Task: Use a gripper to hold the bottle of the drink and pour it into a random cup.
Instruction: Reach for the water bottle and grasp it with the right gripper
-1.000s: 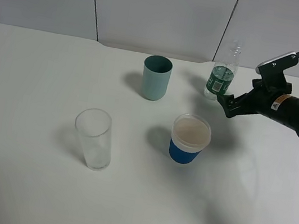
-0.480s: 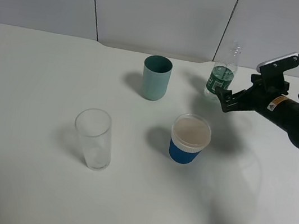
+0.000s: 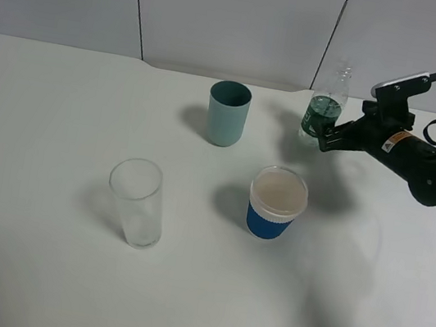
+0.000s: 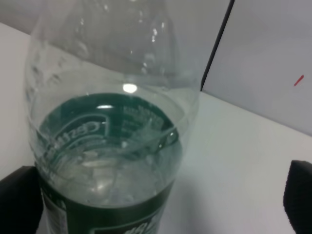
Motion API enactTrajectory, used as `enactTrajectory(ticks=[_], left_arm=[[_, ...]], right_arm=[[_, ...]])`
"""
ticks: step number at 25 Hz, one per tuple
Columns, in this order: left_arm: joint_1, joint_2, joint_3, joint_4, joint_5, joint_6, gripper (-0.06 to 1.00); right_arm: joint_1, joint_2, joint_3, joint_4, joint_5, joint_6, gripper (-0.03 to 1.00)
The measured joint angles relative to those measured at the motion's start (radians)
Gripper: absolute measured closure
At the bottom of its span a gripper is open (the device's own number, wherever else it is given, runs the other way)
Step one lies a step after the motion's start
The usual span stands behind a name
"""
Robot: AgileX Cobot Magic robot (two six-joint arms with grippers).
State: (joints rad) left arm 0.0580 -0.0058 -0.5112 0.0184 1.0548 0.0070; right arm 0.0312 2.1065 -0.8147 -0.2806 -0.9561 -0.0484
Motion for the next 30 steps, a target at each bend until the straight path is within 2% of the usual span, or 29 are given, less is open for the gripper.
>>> enactTrajectory(ticks=[14, 23, 30], left_arm=[[0.0, 0.0, 0.0, 0.0, 0.0, 0.0, -0.04], [0.0, 0.0, 0.0, 0.0, 0.0, 0.0, -0.04], [0.0, 0.0, 0.0, 0.0, 0.0, 0.0, -0.04]], right_arm=[[0.0, 0.032, -0.097, -0.111, 0.0, 0.087, -0.02], [0.0, 0.034, -0.107, -0.133, 0.0, 0.129, -0.01], [0.015, 0.034, -0.148, -0.181, 0.042, 0.151, 0.02]])
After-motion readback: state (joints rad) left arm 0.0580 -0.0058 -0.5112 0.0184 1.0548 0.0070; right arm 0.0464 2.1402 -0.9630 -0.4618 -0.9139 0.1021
